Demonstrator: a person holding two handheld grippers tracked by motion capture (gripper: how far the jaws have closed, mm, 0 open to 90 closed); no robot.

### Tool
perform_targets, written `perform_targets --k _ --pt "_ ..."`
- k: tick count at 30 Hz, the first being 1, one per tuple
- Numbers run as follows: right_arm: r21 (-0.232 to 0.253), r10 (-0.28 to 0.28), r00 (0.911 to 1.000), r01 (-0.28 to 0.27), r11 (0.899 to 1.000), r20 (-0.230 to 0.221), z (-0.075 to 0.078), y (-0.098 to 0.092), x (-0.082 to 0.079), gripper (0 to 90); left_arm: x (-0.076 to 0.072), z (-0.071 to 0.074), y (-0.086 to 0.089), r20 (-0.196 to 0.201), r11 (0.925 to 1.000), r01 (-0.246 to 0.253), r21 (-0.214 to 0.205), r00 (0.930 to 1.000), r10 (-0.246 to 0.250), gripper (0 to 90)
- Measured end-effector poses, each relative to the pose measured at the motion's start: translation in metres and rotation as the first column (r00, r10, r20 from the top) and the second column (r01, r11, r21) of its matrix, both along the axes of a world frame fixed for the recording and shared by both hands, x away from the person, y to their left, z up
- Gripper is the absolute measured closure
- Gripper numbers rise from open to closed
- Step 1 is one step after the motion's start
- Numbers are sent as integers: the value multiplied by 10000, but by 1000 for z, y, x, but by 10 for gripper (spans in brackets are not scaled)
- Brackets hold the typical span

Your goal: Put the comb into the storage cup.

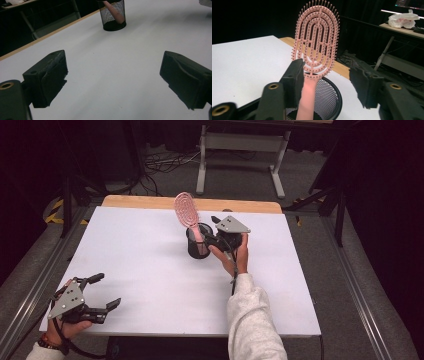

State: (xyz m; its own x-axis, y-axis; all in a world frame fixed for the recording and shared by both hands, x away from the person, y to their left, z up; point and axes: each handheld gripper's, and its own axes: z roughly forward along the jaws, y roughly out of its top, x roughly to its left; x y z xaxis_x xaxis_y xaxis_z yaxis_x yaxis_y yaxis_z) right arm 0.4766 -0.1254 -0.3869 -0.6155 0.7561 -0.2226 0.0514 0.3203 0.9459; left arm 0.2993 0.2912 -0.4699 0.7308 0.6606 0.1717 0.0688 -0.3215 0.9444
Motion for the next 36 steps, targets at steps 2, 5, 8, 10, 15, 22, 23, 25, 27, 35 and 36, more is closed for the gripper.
perform_targets --k 2,5,8,10,15,22,23,25,27,35,36 --pt "6 -31 10000 31 10000 -7 0 0 0 423 0 0 0 1 10000 12 41 10000 -12 85" --pt "-3 -120 9999 120 9999 23 0 -1 0 368 0 0 -1 3 10000 27 35 10000 -27 85" --pt "5 -214 9997 214 9998 83 0 -1 0 329 0 -1 -1 -8 10000 19 53 10000 -19 85" --pt "-36 -307 9994 308 9995 152 0 0 0 296 0 -1 -1 -7 10000 12 61 10000 -12 85" --pt "-260 -456 9988 460 9986 170 -1 4 0 213 0 -1 -2 -16 10000 8 46 10000 -8 89" --pt "-90 -753 9970 755 9971 148 -2 3 1 107 0 -1 -1 -7 9999 33 114 10000 -33 88" --pt "-92 -800 9967 801 9967 136 -2 3 1 85 0 -1 -1 -20 10000 40 87 10000 -40 88" --pt "58 -695 9976 694 9976 80 -2 3 1 63 0 -1 -1 -12 9999 32 96 10000 -31 87" --pt "28 -736 9973 735 9973 47 -2 4 1 36 0 -1 -1 -19 9999 31 122 10000 -31 86" --pt "-17 -620 9978 620 9981 -251 -1 5 1 23 1 -2 -1 -66 9999 68 113 10000 -67 79" --pt "-62 -650 9976 649 9979 -258 -1 5 1 23 1 -2 -1 -67 9999 73 114 10000 -73 78"
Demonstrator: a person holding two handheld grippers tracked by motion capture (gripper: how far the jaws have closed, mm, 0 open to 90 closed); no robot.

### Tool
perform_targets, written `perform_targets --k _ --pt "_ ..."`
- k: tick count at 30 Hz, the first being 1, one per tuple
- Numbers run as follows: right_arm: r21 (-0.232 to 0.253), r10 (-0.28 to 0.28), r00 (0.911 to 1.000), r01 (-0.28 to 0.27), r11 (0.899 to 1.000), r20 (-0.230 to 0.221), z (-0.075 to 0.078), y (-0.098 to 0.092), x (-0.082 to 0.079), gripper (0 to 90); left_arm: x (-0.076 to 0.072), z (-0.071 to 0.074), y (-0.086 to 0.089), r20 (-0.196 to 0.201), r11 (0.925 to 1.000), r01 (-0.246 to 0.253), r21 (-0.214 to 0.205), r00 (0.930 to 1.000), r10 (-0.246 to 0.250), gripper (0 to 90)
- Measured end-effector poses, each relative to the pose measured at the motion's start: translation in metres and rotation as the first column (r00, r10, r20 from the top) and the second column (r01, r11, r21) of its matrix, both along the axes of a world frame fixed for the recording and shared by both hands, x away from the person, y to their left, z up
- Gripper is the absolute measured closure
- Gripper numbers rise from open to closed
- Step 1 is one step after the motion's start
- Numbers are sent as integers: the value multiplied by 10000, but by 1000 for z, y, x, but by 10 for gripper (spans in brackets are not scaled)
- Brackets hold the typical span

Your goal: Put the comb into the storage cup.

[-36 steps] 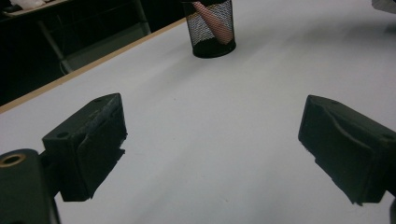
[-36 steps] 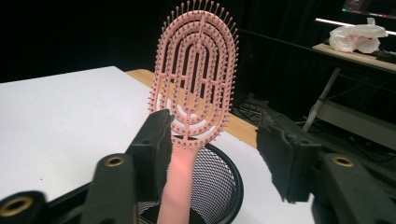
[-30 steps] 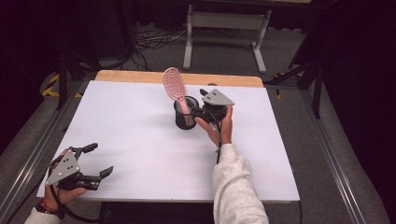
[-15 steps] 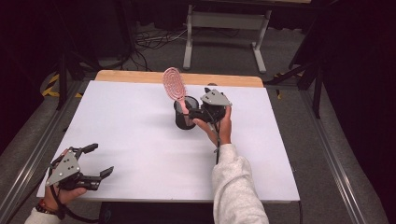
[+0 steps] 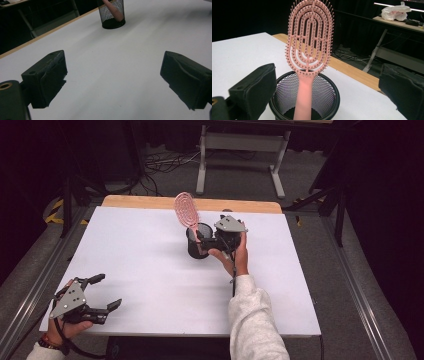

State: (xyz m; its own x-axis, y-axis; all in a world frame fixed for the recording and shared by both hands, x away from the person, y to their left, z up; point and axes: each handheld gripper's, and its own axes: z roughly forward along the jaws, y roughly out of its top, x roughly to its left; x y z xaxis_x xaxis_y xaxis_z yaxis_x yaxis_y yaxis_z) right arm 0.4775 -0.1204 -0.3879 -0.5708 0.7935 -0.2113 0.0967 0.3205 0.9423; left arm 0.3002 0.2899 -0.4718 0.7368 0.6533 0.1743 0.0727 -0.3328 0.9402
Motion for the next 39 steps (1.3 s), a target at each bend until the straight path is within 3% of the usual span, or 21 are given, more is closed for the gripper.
perform_targets --k 20,39 --pt "-486 31 9991 -10 9988 428 15 1 -18 47 -1 1 0 30 10000 -1 41 10000 1 71" --pt "-871 119 9984 -71 9962 548 23 0 -34 52 -2 2 2 46 10000 -39 23 10000 39 70"
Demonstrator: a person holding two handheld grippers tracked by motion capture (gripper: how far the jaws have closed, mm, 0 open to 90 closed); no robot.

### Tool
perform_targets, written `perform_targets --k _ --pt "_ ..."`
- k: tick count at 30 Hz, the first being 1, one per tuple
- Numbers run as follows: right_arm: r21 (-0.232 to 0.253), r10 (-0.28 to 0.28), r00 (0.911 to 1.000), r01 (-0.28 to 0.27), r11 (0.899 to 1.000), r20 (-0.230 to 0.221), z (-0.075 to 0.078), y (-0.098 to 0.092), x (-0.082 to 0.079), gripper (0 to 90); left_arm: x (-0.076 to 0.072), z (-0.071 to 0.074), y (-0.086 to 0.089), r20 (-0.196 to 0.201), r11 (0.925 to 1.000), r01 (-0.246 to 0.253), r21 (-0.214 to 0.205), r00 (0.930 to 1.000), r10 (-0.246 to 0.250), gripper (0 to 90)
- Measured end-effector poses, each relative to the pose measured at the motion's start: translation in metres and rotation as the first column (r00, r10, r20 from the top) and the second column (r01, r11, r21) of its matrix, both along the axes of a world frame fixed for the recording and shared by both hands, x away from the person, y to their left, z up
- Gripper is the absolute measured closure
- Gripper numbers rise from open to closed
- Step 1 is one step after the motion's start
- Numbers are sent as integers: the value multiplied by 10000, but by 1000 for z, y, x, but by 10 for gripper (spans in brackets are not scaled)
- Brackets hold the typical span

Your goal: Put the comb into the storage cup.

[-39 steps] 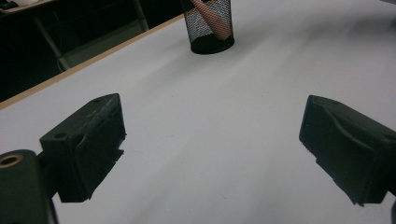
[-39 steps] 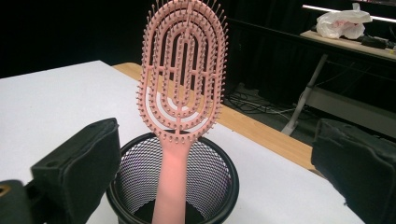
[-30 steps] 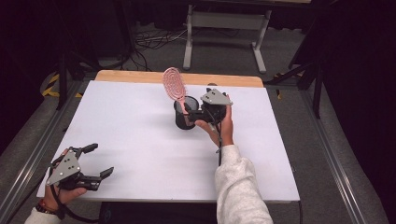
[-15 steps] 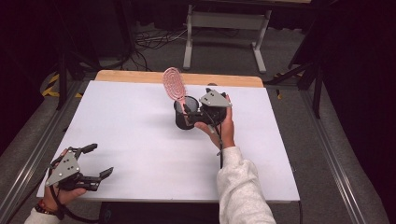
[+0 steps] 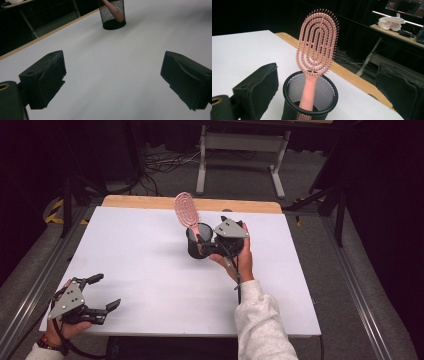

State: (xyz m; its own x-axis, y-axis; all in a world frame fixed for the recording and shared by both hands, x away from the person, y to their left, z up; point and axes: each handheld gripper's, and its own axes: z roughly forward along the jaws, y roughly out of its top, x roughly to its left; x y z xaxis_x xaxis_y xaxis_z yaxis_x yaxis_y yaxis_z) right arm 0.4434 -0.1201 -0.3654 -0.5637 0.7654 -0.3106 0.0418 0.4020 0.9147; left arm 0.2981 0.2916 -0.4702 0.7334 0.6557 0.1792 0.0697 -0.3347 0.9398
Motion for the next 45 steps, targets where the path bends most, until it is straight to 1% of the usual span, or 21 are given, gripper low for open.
perform_targets --k 3,5,7,8,14,16,18,23,26,29,32,35,36,45 --pt "-87 -17 10000 17 10000 -59 0 -1 -3 51 0 0 0 18 10000 -2 10 10000 2 69" --pt "-117 -21 10000 21 9999 -7 0 -2 -5 53 0 0 0 30 10000 13 38 10000 -13 69" --pt "-254 -36 10000 37 9997 29 0 -3 -7 55 0 0 1 37 10000 7 77 10000 -7 69" --pt "-291 -38 10000 39 9996 23 1 -4 -8 56 0 0 1 25 10000 -7 28 10000 7 69" --pt "-256 -98 9999 99 9996 35 4 -10 -13 55 -1 1 0 23 10000 -41 -32 10000 41 68" --pt "-388 -81 10000 81 9992 16 6 -12 -16 55 -1 2 1 98 10000 -75 63 9999 74 67" --pt "-433 -26 10000 28 9991 60 8 -14 -19 54 -2 2 2 126 9999 -86 64 9999 85 67" --pt "-489 -125 9998 132 9987 150 11 -21 -26 54 -2 1 1 67 9999 -105 39 9999 105 67" --pt "-546 -138 9996 150 9984 227 11 -23 -29 55 -1 0 0 28 9999 -108 10 9999 108 67" --pt "-694 -151 9998 162 9975 162 10 -25 -30 55 -1 0 0 35 9999 -103 78 9999 103 66" --pt "-702 -164 9996 179 9974 211 10 -26 -32 55 -1 0 0 74 9998 -102 153 9999 101 64" --pt "-753 -113 9995 134 9971 283 10 -27 -36 56 -1 0 0 77 9999 -117 90 9999 116 64" --pt "-765 -95 9996 116 9970 274 10 -27 -36 55 -1 0 -1 16 9999 -97 33 10000 97 64" --pt "-894 -2 9993 36 9960 380 10 -29 -43 55 -1 0 -1 46 9997 -112 194 9999 111 64"
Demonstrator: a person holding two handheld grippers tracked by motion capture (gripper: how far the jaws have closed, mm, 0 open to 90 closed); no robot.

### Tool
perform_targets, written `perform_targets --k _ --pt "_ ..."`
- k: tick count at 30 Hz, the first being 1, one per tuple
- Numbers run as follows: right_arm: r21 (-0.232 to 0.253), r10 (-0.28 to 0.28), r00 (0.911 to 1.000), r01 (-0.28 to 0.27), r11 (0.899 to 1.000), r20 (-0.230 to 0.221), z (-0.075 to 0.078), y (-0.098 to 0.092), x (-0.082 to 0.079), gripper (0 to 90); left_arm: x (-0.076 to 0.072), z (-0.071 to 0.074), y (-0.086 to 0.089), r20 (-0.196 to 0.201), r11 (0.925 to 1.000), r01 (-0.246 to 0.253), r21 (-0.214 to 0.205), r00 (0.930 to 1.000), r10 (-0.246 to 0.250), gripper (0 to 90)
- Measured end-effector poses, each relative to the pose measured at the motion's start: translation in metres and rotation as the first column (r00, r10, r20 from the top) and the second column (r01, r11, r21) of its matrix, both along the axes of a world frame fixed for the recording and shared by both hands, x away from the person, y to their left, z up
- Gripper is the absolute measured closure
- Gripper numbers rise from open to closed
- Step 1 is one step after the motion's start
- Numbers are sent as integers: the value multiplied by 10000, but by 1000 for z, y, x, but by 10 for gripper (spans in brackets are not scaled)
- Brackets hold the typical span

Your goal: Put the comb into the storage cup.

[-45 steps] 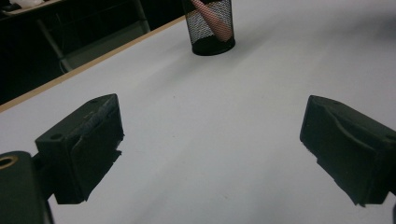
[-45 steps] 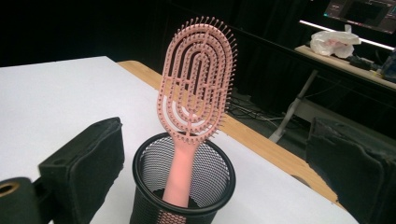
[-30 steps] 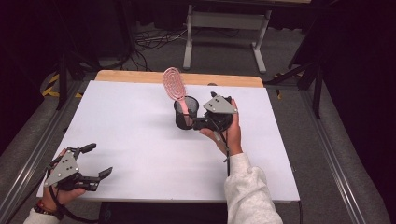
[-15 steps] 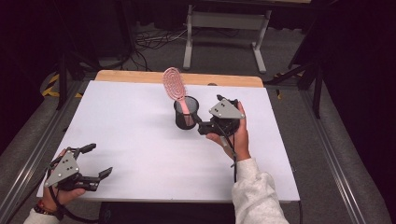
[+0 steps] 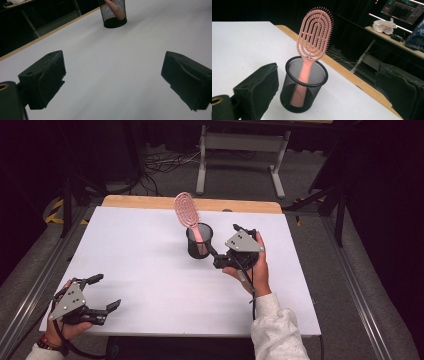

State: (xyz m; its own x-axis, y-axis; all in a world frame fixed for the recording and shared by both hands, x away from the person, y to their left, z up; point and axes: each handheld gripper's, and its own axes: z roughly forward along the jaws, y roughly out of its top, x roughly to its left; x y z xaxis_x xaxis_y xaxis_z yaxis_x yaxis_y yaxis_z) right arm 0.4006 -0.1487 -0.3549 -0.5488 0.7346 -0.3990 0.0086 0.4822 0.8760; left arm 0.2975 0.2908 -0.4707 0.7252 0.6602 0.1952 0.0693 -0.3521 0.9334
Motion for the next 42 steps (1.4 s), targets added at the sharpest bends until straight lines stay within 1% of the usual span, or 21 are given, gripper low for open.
perform_targets --k 4,8,9,11,16,18,25,31,32,37,42 --pt "-34 58 10000 -58 10000 -44 -2 0 -1 55 0 0 0 -8 10000 -15 -10 10000 15 64" --pt "-178 66 10000 -67 9998 -32 -5 1 -4 55 -1 0 0 -38 9998 -38 -170 10000 38 64" --pt "-195 58 10000 -58 9998 -18 -6 1 -4 55 -1 0 1 34 10000 -76 -41 10000 76 64" --pt "-206 85 10000 -86 9998 -40 -7 1 -6 55 -1 1 0 50 10000 -38 -29 10000 38 64" --pt "-340 164 9999 -164 9993 -3 -8 0 -12 54 -1 1 1 53 10000 -67 -36 10000 67 64" --pt "-343 174 9998 -174 9993 -2 -8 -2 -14 53 -1 0 0 -6 9999 -42 -129 10000 42 64" --pt "-460 152 9999 -154 9988 -47 -11 -8 -22 53 -1 0 0 -20 9999 -38 -93 10000 38 64" --pt "-456 143 9999 -146 9989 -68 -13 -13 -26 53 -1 0 -1 -10 10000 -26 -82 10000 26 65" --pt "-457 135 9999 -138 9989 -75 -13 -13 -27 52 -1 0 -1 -19 9999 -27 -106 10000 27 65" --pt "-501 86 9999 -90 9987 -99 -15 -16 -28 52 -1 0 -1 41 10000 -22 27 10000 22 65" --pt "-580 107 9998 -117 9982 -179 -17 -18 -30 50 -1 0 -1 77 10000 -13 10 10000 13 65"
